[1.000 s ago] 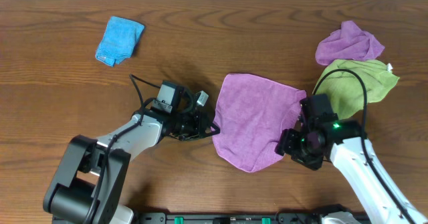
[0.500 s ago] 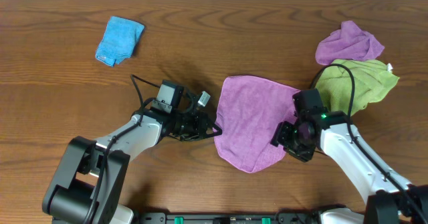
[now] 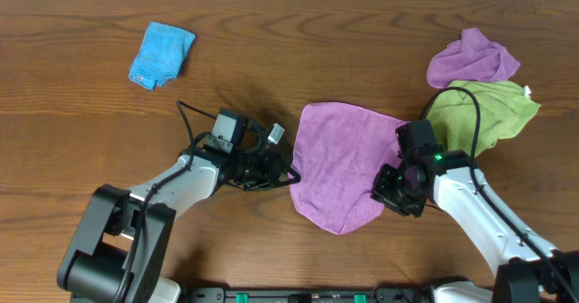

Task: Fold the cloth
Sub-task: 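Grasp the cloth's left corner with the left gripper, right corner with right, then lift the purple cloth with both grippers and stretch it apart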

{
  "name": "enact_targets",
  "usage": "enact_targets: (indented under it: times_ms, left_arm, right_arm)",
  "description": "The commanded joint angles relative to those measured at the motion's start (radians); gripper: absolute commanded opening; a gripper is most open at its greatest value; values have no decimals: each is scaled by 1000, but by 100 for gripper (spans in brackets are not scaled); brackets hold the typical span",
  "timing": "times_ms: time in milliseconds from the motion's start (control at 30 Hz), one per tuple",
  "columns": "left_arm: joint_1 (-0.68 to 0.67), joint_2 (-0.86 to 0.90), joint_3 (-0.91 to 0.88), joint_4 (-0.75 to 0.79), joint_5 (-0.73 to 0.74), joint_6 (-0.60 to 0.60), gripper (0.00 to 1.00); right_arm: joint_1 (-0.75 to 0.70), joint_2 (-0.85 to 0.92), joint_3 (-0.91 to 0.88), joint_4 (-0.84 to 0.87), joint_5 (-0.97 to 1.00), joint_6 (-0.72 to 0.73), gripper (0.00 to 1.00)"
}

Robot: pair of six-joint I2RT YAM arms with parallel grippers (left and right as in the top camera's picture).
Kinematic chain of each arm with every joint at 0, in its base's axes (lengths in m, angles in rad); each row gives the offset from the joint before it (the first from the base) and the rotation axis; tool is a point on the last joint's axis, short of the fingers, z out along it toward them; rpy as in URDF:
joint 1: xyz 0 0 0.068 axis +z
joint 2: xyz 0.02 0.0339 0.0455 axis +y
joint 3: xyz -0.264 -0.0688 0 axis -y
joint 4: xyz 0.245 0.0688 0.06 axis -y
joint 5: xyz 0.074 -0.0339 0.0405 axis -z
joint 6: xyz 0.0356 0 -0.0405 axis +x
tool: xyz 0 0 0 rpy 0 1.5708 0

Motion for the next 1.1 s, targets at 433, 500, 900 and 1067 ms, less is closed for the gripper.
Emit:
enact_targets:
  times_ms: [433, 500, 900, 1067]
  left_arm:
    - [146, -21, 8, 2, 95, 25, 6]
    - [180, -29, 20, 5, 121, 24, 6]
    - [224, -55, 307, 3, 19, 13, 6]
    - [228, -55, 381, 7, -132, 16, 6]
  right_arm:
    - [1, -240, 0, -89, 15, -183, 1]
    - [1, -293, 0, -21, 15, -190, 1]
    - [1, -139, 11, 593, 11, -189, 1]
    - [-1, 22, 135, 724, 23, -206, 1]
